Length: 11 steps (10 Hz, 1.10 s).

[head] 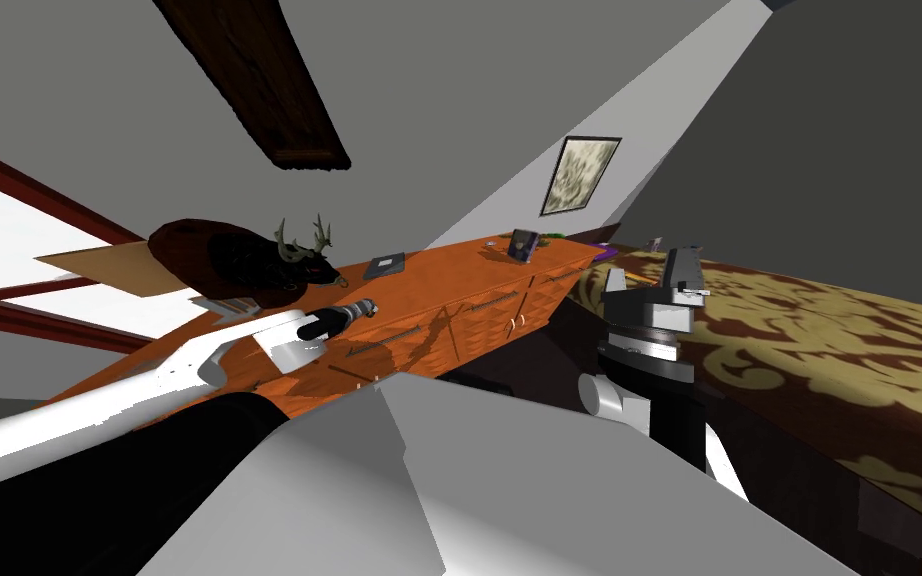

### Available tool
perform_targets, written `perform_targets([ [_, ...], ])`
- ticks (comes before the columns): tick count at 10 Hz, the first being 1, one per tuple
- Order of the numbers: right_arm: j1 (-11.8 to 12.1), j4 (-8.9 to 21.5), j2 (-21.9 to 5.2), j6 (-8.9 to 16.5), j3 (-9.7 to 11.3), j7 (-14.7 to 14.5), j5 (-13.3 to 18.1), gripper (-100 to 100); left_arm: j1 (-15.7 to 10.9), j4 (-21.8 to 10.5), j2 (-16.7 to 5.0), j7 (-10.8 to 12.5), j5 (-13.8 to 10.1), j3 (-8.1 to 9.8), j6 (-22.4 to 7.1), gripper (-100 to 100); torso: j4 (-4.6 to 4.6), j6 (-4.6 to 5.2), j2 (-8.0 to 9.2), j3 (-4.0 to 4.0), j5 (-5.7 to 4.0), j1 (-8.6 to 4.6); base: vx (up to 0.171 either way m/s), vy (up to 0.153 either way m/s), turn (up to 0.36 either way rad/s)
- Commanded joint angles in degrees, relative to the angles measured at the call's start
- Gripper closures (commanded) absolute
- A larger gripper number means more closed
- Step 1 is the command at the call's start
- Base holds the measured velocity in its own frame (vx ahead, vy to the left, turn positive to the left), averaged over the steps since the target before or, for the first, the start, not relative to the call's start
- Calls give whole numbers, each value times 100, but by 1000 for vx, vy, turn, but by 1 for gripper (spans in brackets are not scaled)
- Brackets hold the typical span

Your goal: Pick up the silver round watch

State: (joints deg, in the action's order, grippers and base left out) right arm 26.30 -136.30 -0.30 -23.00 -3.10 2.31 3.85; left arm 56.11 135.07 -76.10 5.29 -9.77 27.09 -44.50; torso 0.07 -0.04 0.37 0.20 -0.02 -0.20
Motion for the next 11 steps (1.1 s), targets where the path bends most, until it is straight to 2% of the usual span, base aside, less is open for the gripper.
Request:
perform_targets([
  [1, 0, 0, 0, 0, 0, 0, 0, 0, 46, -12, 31, 71, -3, 113, -54, -100, 0, 0, 0, 0, 0, 0, -169, -126, 53],
  [5, 0, 0, 1, 0, 1, 0, 0, 0, 194, -130, 115, 299, -30, 524, -193, -100, 5, 0, 13, 10, -12, -43, -116, -154, 45],
  [6, 0, 0, 1, 0, 1, 0, 0, 0, 268, -177, 147, 390, -49, 714, -279, -100, 5, 0, 12, 9, -13, -46, -129, -162, 65],
  [8, -1, 0, 1, 0, 1, 0, 0, 0, 363, -219, 183, 469, -91, 949, -414, -100, 7, 0, 21, 15, -13, -49, -124, -184, 54],
  [9, 0, 0, 1, 0, 1, 0, 0, 0, 386, -231, 194, 471, -108, 1005, -460, -100, 6, 0, 16, 12, -15, -55, -88, -162, 28],
  [11, 1, 0, 1, 0, 1, 0, 0, 0, 394, -350, 170, 280, -148, 907, -662, -100, -2, 0, -22, -9, -11, -37, 66, -118, 69],
])
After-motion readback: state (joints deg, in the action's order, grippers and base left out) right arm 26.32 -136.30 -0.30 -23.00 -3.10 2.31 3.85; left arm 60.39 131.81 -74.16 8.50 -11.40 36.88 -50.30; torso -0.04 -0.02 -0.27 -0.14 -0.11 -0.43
